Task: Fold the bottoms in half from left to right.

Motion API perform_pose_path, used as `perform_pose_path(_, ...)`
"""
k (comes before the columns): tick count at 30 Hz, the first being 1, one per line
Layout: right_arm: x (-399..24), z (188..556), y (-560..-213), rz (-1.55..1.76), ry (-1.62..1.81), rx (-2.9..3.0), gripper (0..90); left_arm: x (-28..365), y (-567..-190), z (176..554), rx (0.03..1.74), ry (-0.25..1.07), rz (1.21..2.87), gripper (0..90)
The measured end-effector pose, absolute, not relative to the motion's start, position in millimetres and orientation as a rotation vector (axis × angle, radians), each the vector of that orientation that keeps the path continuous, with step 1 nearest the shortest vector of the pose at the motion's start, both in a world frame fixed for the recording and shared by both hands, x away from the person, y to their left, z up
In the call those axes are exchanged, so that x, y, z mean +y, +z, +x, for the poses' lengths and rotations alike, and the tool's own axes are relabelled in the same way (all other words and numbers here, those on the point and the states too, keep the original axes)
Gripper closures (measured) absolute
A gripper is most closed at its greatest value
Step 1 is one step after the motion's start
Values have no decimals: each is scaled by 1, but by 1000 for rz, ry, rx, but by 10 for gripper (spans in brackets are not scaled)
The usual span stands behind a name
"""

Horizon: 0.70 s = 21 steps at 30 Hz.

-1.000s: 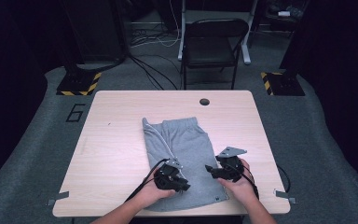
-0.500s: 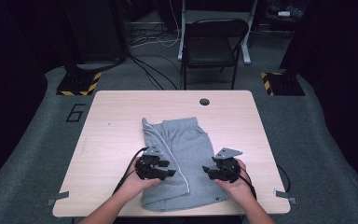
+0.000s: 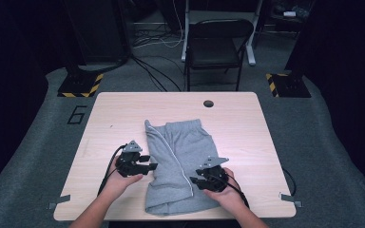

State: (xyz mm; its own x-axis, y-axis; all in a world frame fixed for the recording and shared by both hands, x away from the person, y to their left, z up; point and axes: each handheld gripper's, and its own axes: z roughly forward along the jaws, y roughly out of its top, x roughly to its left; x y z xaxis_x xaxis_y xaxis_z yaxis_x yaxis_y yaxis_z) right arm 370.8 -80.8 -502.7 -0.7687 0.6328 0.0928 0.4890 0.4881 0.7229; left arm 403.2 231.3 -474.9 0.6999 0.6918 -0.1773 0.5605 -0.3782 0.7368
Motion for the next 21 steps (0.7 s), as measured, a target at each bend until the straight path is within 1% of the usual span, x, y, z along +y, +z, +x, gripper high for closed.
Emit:
perform_pose_path(2,-73,368,-504,952,1154,2560,579,234,-475,405,952,209,2106,478)
perform_pose_path(5,-67,364,-505,954,1149,2577,574,237,-476,407,959,217,2099,478)
perform_pose_path(15,-60,357,-515,812,1033,2640,563,237,-470,425,1019,200,2028,477)
perform_pose_path(21,-58,350,-515,805,1024,2643,604,236,-465,448,1029,255,2021,465)
